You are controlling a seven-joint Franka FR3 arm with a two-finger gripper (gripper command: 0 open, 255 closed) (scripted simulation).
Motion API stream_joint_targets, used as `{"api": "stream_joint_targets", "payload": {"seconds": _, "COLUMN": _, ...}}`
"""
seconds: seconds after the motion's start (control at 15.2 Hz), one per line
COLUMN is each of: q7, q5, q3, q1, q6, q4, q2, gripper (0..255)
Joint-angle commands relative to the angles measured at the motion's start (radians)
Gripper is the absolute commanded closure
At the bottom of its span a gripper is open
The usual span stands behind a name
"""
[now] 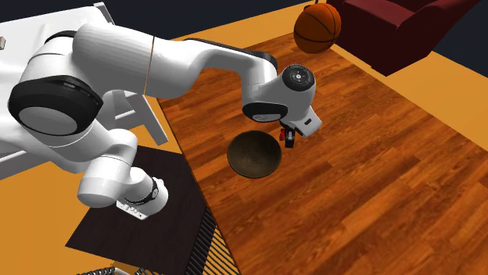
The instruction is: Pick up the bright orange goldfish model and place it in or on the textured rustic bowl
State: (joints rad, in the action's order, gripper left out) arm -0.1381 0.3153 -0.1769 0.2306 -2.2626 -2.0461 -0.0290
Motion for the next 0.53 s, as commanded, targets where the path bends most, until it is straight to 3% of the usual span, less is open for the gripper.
{"api": "stream_joint_targets", "payload": {"seconds": 0.0, "q7": 0.000, "q5": 0.000, "q3": 0.000, "q1": 0.000, "q6": -0.001, "q4": 0.000, "q2": -0.001, "gripper": 0}}
{"api": "stream_joint_targets", "payload": {"seconds": 0.13, "q7": 0.000, "q5": 0.000, "q3": 0.000, "q1": 0.000, "q6": -0.001, "q4": 0.000, "q2": -0.001, "gripper": 0}}
{"api": "stream_joint_targets", "payload": {"seconds": 0.2, "q7": 0.000, "q5": 0.000, "q3": 0.000, "q1": 0.000, "q6": -0.001, "q4": 0.000, "q2": -0.001, "gripper": 255}}
{"api": "stream_joint_targets", "payload": {"seconds": 0.46, "q7": 0.000, "q5": 0.000, "q3": 0.000, "q1": 0.000, "q6": -0.001, "q4": 0.000, "q2": -0.001, "gripper": 255}}
